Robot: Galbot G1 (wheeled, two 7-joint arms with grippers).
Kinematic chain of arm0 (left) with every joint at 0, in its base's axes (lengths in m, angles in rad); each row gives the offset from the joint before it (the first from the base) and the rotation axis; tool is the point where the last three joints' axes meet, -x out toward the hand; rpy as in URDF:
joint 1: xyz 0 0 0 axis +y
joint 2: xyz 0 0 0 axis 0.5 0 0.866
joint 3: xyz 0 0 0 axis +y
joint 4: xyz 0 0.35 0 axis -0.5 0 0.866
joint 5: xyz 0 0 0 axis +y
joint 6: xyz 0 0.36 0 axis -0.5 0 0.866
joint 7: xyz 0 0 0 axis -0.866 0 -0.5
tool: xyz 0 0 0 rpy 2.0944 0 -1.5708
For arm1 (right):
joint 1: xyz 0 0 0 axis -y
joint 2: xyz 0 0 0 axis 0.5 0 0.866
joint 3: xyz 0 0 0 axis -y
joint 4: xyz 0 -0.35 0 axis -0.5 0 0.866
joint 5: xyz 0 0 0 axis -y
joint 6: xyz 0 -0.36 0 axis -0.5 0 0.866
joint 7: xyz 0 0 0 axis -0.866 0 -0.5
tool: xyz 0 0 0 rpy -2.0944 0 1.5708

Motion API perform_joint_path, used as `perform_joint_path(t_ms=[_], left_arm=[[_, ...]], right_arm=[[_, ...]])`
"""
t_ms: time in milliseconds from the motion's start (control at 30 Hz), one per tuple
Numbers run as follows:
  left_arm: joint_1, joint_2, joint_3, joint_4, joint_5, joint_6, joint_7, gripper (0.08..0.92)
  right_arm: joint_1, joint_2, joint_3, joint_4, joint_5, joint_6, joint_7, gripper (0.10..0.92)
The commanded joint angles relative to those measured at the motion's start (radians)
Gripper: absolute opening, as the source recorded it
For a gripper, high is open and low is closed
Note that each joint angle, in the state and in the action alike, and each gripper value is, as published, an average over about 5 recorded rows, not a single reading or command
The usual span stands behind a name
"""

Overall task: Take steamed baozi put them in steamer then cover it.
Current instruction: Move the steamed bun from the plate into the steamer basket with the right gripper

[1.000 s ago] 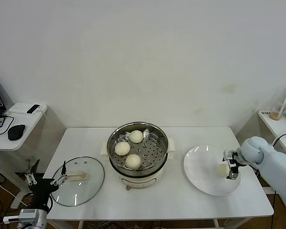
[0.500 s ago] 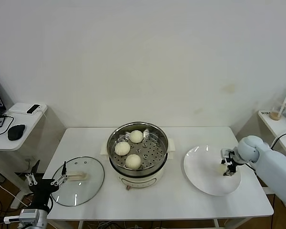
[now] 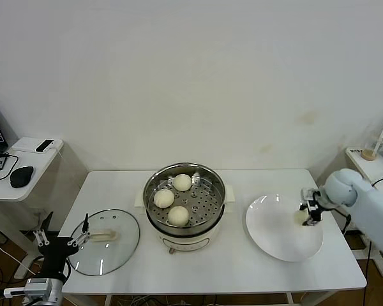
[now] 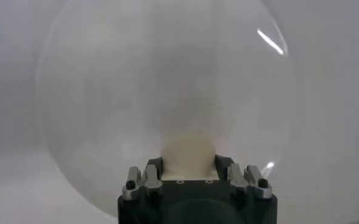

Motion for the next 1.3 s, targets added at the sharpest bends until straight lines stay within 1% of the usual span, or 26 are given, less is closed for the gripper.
perform_joint_path(t_ms=[33,200,367,700,833,1100,1300], left_arm=[[0.000,0.003,0.000,-0.001,-0.001,0.000,0.000,0.823],[-0.004,0.000,0.005,-0.002,0.002,0.000,0.000,0.823],[-0.009,-0.005,0.007,-0.005,0.004,0.002,-0.001,0.823],[-0.011,-0.016,0.000,-0.011,0.005,0.007,-0.001,0.823],[-0.010,-0.023,0.000,-0.011,0.004,0.005,-0.002,0.823],[-0.011,-0.015,-0.009,-0.006,-0.003,0.002,-0.001,0.823],[-0.017,-0.017,-0.003,-0.004,-0.002,0.003,-0.002,0.823]], right_arm=[[0.343,-0.040,-0.239,0.121,0.172,-0.037,-0.003,0.554],[0.559,0.045,-0.388,0.201,0.324,-0.109,0.025,0.559],[0.702,0.195,-0.499,0.193,0.444,-0.166,0.075,0.560],[0.752,0.420,-0.592,0.151,0.627,-0.275,0.173,0.560],[0.719,0.480,-0.626,0.127,0.672,-0.323,0.215,0.560],[0.640,0.543,-0.664,0.097,0.742,-0.377,0.283,0.564],[0.608,0.582,-0.675,0.069,0.711,-0.410,0.289,0.568]])
